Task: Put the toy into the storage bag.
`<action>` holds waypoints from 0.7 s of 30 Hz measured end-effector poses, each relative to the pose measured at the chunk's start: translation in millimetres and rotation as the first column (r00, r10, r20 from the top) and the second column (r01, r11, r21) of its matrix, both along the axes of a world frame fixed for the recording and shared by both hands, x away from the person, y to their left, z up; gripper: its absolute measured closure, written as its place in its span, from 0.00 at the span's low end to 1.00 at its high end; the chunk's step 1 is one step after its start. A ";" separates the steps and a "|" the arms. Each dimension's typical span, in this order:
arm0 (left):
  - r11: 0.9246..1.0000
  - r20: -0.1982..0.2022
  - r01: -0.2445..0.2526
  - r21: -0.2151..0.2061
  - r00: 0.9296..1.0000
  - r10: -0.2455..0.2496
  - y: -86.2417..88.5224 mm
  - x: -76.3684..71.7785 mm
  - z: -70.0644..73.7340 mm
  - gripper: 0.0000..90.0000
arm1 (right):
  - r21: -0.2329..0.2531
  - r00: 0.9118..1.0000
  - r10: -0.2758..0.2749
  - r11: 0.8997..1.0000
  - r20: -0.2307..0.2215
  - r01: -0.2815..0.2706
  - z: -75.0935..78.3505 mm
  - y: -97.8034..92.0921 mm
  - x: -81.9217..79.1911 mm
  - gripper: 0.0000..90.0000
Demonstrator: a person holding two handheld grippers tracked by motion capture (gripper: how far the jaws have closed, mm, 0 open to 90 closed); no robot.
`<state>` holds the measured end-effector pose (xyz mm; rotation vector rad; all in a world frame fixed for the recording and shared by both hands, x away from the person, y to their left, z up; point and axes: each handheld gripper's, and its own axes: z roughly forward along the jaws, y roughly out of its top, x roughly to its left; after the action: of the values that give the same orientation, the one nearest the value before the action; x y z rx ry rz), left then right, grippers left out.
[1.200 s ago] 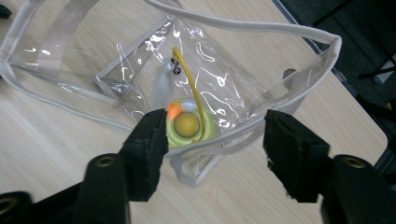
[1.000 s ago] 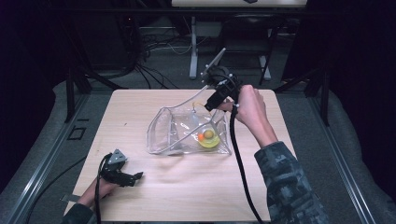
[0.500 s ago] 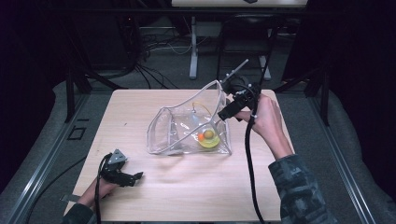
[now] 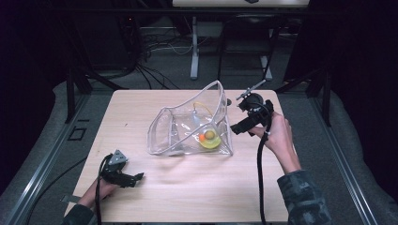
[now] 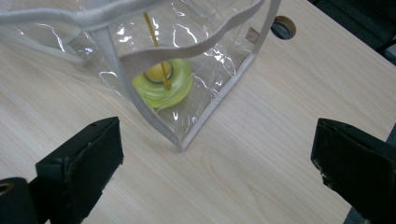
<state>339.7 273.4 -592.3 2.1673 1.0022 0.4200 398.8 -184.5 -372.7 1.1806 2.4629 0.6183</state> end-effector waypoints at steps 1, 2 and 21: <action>1.000 0.000 0.000 0.000 1.000 0.000 0.0 0.0 0.0 0.00 | 0.007 1.000 -0.004 1.000 -0.001 0.004 -3.7 -2.3 -1.2 0.02; 1.000 -0.001 -0.001 -0.001 1.000 0.001 -0.1 -0.1 0.0 0.00 | 0.013 1.000 -0.006 1.000 -0.008 0.006 -7.8 -4.3 -2.2 0.01; 1.000 0.000 0.000 0.000 1.000 0.000 0.0 0.0 0.0 0.00 | 0.072 0.992 -0.074 0.994 -0.098 0.081 -97.8 -46.2 -41.9 0.00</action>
<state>339.7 273.4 -592.3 2.1669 1.0024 0.4201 356.9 -230.7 -470.5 1.3577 2.4775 0.6528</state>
